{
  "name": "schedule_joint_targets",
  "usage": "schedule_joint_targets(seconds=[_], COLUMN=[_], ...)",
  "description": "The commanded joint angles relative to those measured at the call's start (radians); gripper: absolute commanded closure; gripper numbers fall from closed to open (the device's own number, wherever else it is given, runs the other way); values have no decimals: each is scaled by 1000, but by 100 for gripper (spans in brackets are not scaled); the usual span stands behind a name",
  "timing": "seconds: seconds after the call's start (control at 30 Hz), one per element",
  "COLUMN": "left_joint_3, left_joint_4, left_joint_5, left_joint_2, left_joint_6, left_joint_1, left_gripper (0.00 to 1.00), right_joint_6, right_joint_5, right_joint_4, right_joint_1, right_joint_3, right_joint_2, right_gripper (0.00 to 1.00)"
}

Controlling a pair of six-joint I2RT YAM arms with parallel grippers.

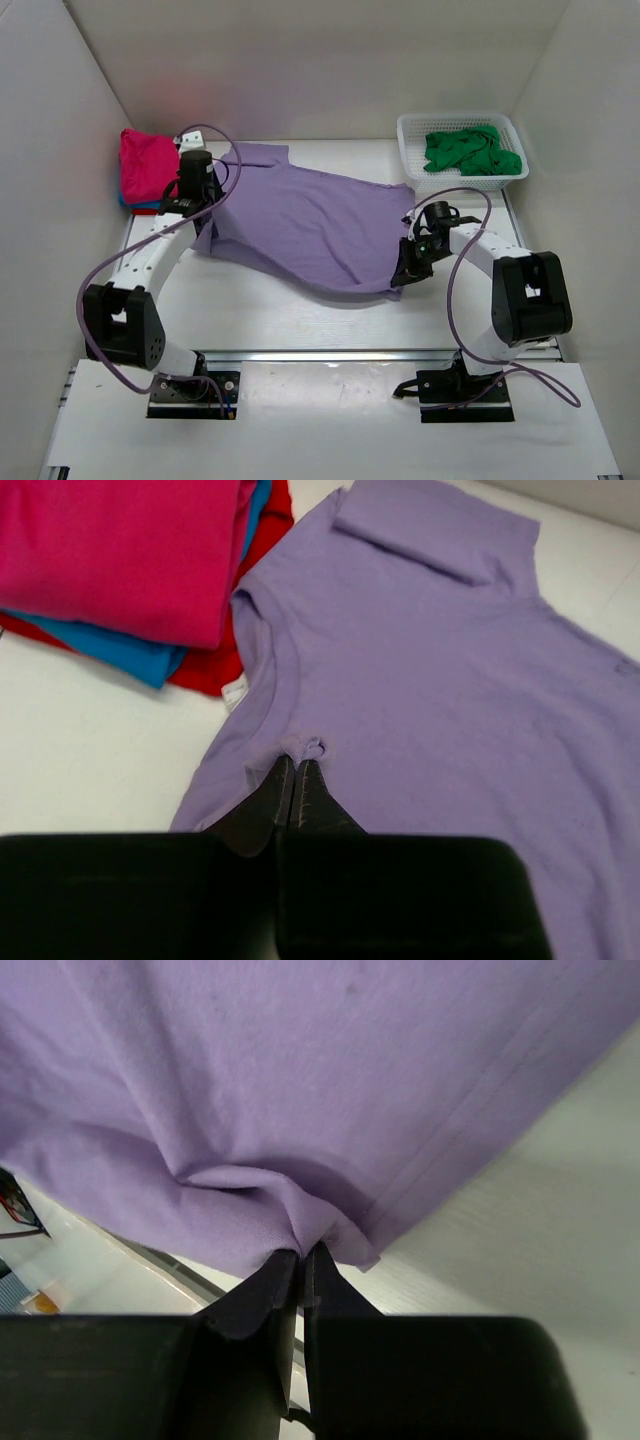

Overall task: Fold and stack the t-shirts
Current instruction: Grap the side of the flattened tshirt closest away from the robot with both arms, then fold the flattened tshirt in 1/3 of the way

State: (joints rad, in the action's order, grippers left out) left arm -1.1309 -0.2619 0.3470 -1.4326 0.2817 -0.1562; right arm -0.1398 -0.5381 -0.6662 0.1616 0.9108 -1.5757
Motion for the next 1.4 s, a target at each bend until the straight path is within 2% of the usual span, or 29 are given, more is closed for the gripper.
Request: schedule_joint_targets(seconds=[0.0, 0.47, 0.97, 1.03, 1.07, 1.1, 1.13, 1.17, 1.2, 1.3, 1.37], left_joint_3=[-79, -225, -231, -263, -286, -317, -326, -342, -336, -307, -282], left_joint_4=[66, 127, 193, 193, 202, 190, 169, 164, 156, 117, 11], left_joint_5=[-28, -26, 10, 7, 9, 9, 9, 7, 6, -8, -6], left_joint_2=[-31, -216, -302, -334, -360, -379, -382, -387, -371, -304, -255], left_joint_6=[4, -1, -26, -56, -67, -70, -64, -65, -62, -75, -113], left_joint_1=[7, 21, 40, 38, 41, 35, 38, 38, 46, 78, 83], left_gripper=[100, 100, 99, 81, 66, 56, 52, 41, 35, 23, 26], right_joint_6=[40, 57, 51, 39, 25, 17, 6, -12, -26, -66, -96], right_joint_5=[-3, 6, 21, 46, 76, 102, 124, 150, 177, 240, 283], right_joint_4=[-16, -41, -6, 11, 11, 20, 22, 28, 48, 59, 47], right_joint_1=[-16, -57, -77, -71, -68, -62, -62, -62, -59, -70, -71], right_joint_3=[57, 137, 214, 217, 226, 232, 231, 231, 224, 197, 180], right_joint_2=[-26, -102, -158, -162, -156, -155, -146, -133, -109, -29, 28], right_gripper=[100, 99, 99, 91, 80, 72, 69, 61, 55, 37, 36])
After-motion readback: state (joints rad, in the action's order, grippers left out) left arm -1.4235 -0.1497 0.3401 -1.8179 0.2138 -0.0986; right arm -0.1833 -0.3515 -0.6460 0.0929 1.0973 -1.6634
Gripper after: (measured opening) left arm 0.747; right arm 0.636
